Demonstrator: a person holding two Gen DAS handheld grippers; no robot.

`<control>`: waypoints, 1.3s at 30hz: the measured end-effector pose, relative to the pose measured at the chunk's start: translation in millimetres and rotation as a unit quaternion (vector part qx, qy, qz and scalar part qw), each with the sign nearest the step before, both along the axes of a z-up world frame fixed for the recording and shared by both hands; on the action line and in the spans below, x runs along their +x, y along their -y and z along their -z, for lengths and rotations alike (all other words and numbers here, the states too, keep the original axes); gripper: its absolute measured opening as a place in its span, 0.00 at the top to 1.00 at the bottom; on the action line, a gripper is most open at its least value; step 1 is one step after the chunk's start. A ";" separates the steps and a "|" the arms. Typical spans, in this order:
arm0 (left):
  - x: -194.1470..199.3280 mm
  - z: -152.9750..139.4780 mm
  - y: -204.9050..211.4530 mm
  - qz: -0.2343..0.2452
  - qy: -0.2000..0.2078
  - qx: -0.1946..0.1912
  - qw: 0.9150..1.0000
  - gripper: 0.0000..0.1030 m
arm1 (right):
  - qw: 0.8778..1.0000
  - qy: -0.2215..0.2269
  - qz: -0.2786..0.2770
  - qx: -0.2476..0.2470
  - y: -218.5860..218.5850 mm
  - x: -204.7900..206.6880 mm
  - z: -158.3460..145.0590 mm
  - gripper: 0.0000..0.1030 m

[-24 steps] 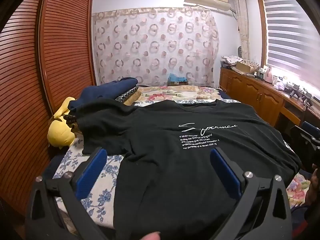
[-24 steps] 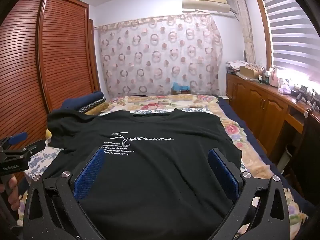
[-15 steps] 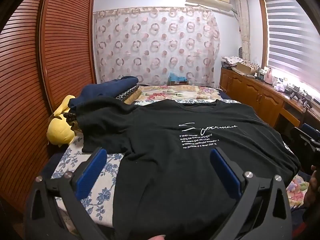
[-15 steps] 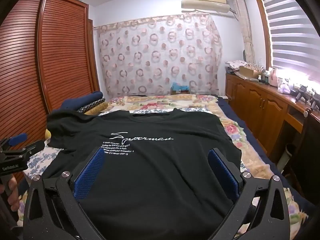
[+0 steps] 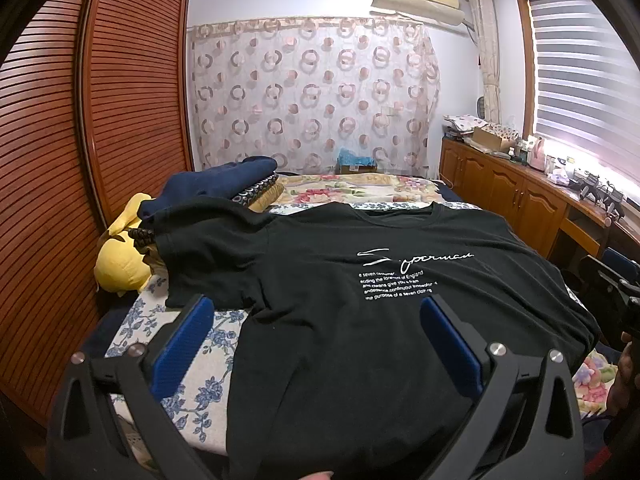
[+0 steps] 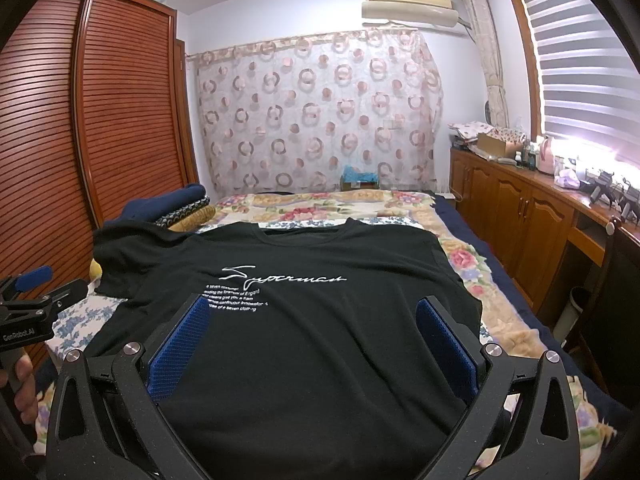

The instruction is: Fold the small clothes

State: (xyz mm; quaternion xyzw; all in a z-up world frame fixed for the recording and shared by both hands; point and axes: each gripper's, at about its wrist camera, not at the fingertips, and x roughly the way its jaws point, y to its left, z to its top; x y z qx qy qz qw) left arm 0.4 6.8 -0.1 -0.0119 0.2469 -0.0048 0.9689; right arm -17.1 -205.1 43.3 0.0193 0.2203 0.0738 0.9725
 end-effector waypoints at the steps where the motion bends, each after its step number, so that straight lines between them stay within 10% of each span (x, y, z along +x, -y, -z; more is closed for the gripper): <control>1: -0.1 0.2 -0.2 -0.001 0.001 0.000 1.000 0.00 | 1.000 0.000 0.000 0.000 0.0 0.1 0.1 0.00; 39: -7.6 -26.6 5.5 -0.001 0.014 0.005 1.000 0.00 | 1.000 0.003 0.000 0.001 -0.3 -1.2 -0.7 0.00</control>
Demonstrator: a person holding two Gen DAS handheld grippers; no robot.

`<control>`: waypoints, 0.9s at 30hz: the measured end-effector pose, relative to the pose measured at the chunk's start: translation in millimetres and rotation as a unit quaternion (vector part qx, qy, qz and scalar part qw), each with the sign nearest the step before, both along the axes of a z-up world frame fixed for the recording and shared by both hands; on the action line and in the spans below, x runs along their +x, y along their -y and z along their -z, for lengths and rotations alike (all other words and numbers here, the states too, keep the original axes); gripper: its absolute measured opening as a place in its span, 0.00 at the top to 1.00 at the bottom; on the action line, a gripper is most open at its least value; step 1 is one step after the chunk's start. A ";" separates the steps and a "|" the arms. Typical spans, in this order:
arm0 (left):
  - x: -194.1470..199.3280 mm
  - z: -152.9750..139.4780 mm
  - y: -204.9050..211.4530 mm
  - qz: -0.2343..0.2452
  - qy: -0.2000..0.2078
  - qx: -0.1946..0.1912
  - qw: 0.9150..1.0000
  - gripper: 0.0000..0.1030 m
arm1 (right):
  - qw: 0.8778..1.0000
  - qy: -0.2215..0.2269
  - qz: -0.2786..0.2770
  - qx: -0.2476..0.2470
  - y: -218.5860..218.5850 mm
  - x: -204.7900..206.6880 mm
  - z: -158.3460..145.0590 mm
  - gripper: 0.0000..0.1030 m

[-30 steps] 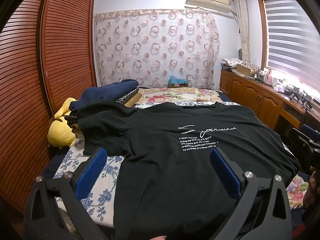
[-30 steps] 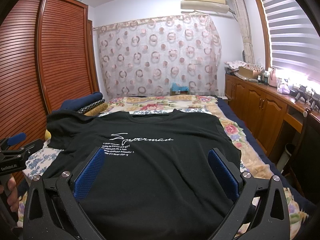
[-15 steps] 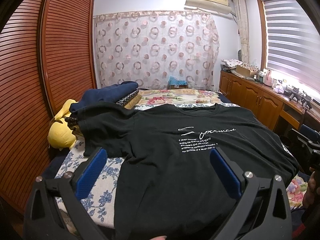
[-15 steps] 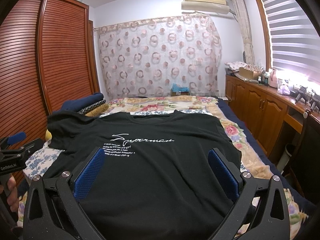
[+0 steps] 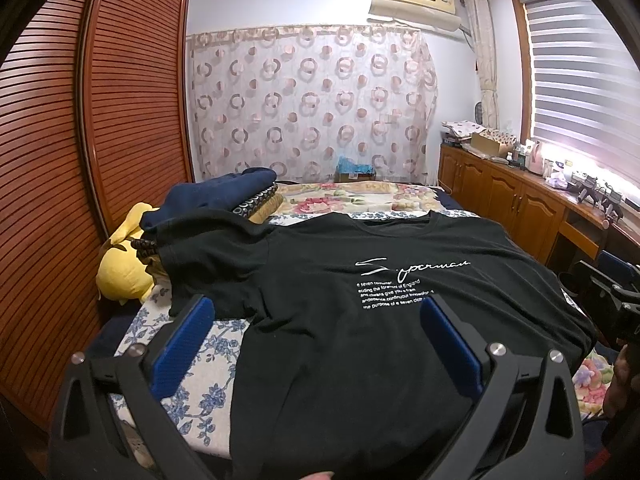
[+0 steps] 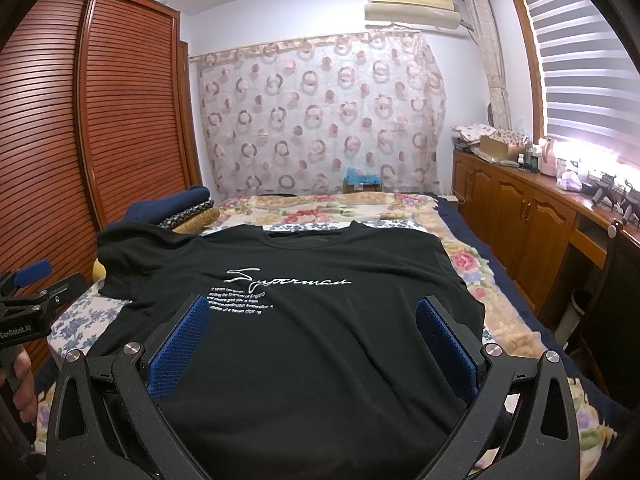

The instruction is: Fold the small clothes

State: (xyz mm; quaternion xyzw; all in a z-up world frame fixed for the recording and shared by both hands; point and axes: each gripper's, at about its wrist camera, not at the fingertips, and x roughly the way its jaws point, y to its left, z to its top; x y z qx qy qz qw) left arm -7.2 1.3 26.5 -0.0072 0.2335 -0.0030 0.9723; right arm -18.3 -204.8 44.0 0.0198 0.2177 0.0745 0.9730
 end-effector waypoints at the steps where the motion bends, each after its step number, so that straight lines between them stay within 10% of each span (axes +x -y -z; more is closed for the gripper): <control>1: -0.2 2.1 0.1 0.000 0.000 0.000 1.000 0.00 | 1.000 0.000 0.000 0.000 -0.2 0.0 0.1 0.00; 27: -1.8 -2.3 1.4 0.000 0.002 0.001 1.000 0.00 | 1.000 0.001 -0.001 0.000 -0.3 -1.1 -0.5 0.00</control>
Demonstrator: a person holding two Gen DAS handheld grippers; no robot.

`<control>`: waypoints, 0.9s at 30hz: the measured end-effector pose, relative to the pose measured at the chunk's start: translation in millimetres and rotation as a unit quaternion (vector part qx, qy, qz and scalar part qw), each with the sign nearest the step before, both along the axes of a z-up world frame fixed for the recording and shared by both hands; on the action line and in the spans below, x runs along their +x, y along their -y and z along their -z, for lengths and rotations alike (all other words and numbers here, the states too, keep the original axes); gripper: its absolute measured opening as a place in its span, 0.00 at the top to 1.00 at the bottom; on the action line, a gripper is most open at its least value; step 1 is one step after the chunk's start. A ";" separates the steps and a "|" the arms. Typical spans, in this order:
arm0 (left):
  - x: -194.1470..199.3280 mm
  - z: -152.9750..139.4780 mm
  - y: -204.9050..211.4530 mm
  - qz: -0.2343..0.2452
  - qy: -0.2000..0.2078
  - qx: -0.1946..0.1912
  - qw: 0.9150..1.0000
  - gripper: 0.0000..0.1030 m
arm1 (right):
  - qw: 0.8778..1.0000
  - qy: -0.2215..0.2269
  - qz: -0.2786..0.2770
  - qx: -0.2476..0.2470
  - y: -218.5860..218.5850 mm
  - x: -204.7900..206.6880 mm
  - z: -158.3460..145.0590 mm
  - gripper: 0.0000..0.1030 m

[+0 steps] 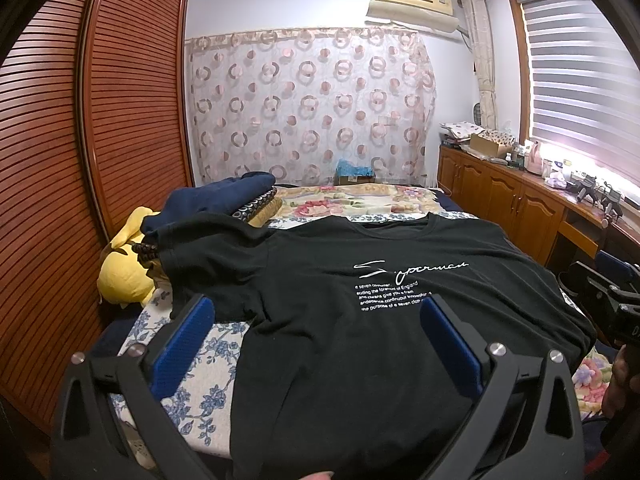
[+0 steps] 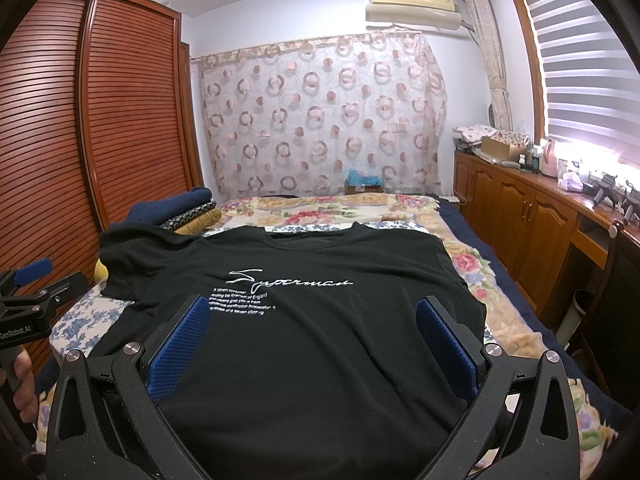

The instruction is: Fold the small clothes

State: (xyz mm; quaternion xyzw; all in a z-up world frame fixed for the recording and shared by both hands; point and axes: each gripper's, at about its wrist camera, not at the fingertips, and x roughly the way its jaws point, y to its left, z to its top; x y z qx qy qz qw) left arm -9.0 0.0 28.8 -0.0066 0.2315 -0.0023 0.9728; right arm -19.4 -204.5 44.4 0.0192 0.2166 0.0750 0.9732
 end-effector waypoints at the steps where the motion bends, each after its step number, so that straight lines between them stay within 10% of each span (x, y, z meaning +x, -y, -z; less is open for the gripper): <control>1: 0.0 2.2 0.3 0.000 0.000 0.001 1.000 0.00 | 1.000 0.000 0.000 -0.001 -0.3 0.0 0.2 0.00; 27: 75.8 57.4 -123.0 -0.074 -0.079 0.016 0.994 0.00 | 0.997 -0.029 -0.065 -0.027 -28.6 70.4 35.6 0.00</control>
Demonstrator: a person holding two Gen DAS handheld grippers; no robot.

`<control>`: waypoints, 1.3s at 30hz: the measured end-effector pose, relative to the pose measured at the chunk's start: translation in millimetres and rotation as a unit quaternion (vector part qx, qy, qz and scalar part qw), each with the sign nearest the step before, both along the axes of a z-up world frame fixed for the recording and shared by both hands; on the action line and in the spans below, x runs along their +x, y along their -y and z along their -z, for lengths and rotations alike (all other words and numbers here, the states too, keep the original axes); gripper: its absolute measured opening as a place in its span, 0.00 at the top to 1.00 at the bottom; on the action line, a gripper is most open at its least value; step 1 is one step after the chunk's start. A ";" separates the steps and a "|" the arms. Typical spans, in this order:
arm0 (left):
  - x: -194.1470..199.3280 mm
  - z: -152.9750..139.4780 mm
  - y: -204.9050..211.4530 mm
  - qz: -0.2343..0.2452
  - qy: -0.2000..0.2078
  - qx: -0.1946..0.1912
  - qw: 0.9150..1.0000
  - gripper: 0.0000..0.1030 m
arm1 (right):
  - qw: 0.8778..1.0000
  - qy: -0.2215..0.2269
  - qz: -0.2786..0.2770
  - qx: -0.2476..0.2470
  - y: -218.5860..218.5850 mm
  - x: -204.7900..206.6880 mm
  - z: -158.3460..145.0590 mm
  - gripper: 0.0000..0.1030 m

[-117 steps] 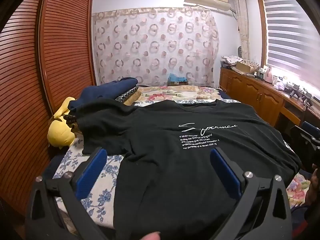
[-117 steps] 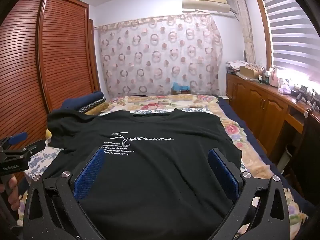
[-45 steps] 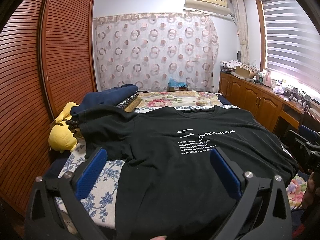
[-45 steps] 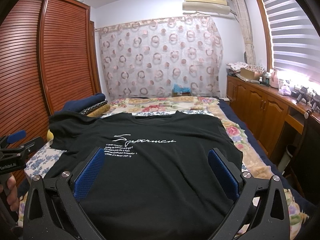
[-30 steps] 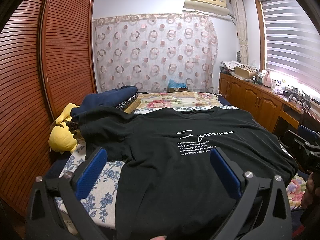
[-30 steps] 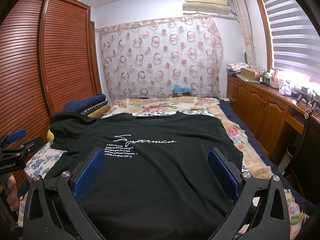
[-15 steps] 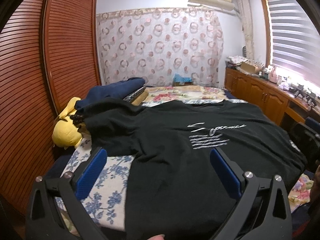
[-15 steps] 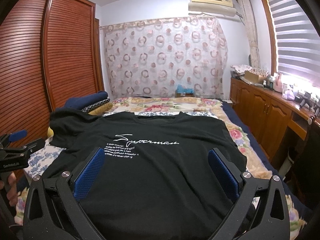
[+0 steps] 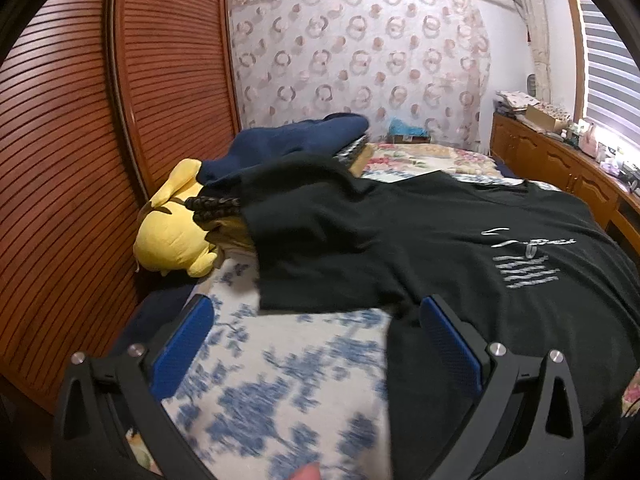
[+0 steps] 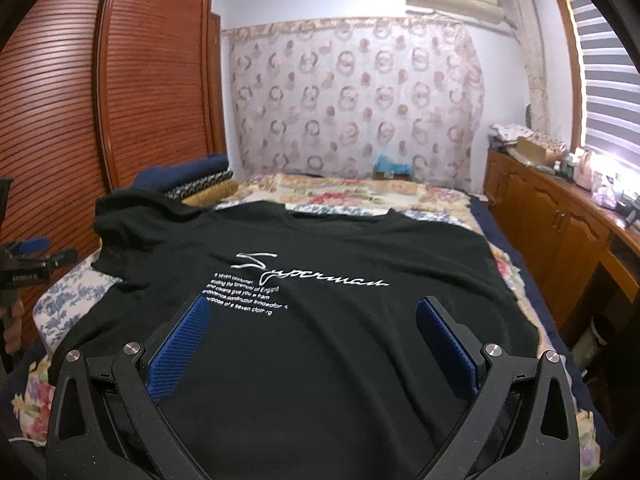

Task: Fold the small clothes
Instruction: 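Move the left tool to the shirt's side edge and close on it, then fold the gripped side over toward the print with the left tool, then open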

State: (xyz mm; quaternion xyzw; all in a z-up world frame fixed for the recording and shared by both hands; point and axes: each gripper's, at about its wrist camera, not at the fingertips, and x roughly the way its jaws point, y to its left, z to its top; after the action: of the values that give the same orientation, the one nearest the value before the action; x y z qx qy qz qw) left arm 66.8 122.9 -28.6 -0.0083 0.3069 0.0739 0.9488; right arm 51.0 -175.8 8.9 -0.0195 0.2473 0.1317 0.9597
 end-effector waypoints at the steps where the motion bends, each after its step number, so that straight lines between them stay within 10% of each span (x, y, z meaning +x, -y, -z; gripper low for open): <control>1: 5.8 2.3 -6.7 0.002 -0.004 -0.002 1.000 0.00 | 1.000 -0.005 -0.005 0.001 -1.7 4.6 2.1 0.00; 9: 44.5 18.5 -41.2 0.013 -0.032 -0.016 0.999 0.01 | 0.997 -0.048 -0.054 0.014 -19.9 28.1 17.1 0.00; 21: 85.7 46.7 -72.4 0.030 -0.101 -0.080 0.991 0.39 | 0.993 -0.069 -0.100 0.007 -46.0 37.2 21.7 0.01; 32: 102.2 63.4 -73.0 0.046 -0.129 -0.068 0.988 0.48 | 0.991 -0.078 -0.105 0.008 -47.9 42.9 25.5 0.01; 36: 101.2 60.6 -72.8 0.049 -0.125 -0.066 0.989 0.88 | 0.991 -0.081 -0.111 0.007 -50.7 48.5 26.7 0.01; 39: 98.9 53.9 -68.6 0.060 -0.120 -0.068 0.989 1.00 | 0.990 -0.083 -0.115 0.008 -53.7 52.1 27.4 0.01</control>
State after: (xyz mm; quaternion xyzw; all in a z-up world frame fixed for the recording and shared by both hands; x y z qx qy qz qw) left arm 165.6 191.5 -82.5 -0.0456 0.4233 -0.0042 0.9049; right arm 103.1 -122.1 -18.5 -0.0288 0.3209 0.2444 0.9146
